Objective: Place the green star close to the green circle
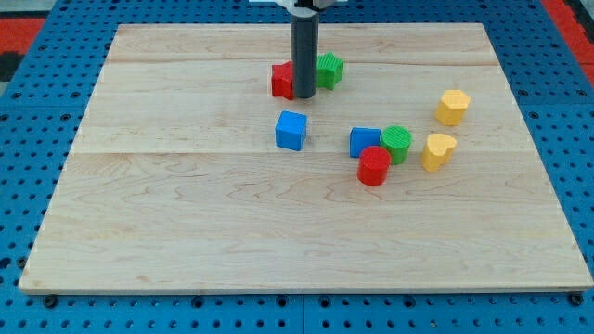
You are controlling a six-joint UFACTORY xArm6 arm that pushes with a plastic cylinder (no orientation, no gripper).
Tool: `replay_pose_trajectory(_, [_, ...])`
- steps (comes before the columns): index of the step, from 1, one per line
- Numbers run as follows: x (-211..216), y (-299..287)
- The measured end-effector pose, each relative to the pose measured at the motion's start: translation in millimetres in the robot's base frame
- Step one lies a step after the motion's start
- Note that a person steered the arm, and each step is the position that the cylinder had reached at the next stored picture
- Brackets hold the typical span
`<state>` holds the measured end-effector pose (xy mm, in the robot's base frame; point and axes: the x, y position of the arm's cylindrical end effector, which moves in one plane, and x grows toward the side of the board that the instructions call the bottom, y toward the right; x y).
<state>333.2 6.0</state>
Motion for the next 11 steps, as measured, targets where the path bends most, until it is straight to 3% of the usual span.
replay_pose_trajectory(2, [-26.0,-24.0])
replay_pose_trajectory(4, [-11.6,42.0])
replay_pose_trajectory(5, [-14.2,15.7])
replay_pose_trajectory(6, [-63.8,-15.1])
replay_pose_trajectory(7, [-81.8,19.9])
replay_pose_trajectory(9, [8.0,74.7])
replay_pose_trajectory(10, [-28.8,54.5])
replay_pose_trajectory(11, [-4.8,118.2])
